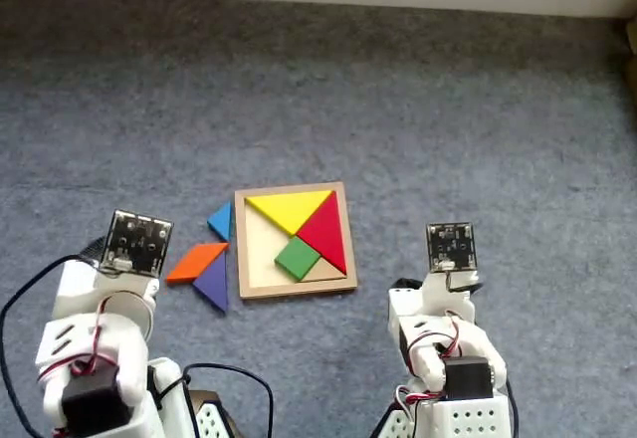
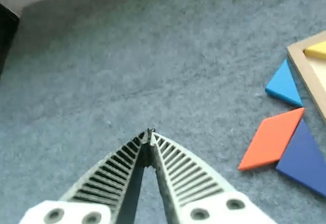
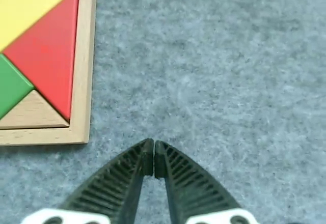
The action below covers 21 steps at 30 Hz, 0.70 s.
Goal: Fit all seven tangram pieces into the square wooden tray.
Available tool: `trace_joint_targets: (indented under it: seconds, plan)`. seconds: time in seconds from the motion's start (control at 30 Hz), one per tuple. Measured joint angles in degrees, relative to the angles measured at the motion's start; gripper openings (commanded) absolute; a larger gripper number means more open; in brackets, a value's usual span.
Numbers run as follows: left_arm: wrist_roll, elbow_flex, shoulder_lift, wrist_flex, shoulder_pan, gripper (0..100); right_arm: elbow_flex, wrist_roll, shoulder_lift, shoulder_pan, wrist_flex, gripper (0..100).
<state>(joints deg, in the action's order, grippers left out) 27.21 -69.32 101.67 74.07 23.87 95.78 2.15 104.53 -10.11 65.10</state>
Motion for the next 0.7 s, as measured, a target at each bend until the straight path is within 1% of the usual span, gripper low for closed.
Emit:
trace_joint_targets:
  seconds: [0.1, 0.17, 0.2, 0.3, 0.37, 0.4, 0.5, 0.6, 0.7]
  plan:
    - [1.1, 5.0, -0.8, 1.5, -0.2, 1, 0.0, 0.0, 0.0, 0.0, 0.0, 1.8]
    - [1.7, 8.4, -4.7, 3.4, -0.5, 2, 0.0, 0.0, 0.0, 0.0, 0.0, 1.8]
    - [1.8, 9.9, -7.7, 4.2, -0.6, 4, 0.0, 0.0, 0.0, 0.0, 0.0, 1.8]
    - [1.8, 13.6, -18.1, 6.6, -0.8, 15, 0.0, 0.0, 0.0, 0.0, 0.0, 1.8]
    - [1.8, 14.7, -25.1, 8.5, -2.7, 20, 0.0, 0.0, 0.0, 0.0, 0.0, 1.8]
    - [1.8, 14.9, -28.5, 9.4, -3.9, 21, 0.0, 0.0, 0.0, 0.0, 0.0, 1.8]
    - [1.7, 14.9, -37.1, 10.6, -7.0, 21, 0.0, 0.0, 0.0, 0.0, 0.0, 1.8]
    - [-1.3, 15.0, -43.1, 10.7, -8.7, 21, 0.0, 0.0, 0.0, 0.0, 0.0, 1.8]
    - [-2.6, 15.0, -48.4, 10.7, -10.8, 21, 0.0, 0.0, 0.0, 0.0, 0.0, 1.8]
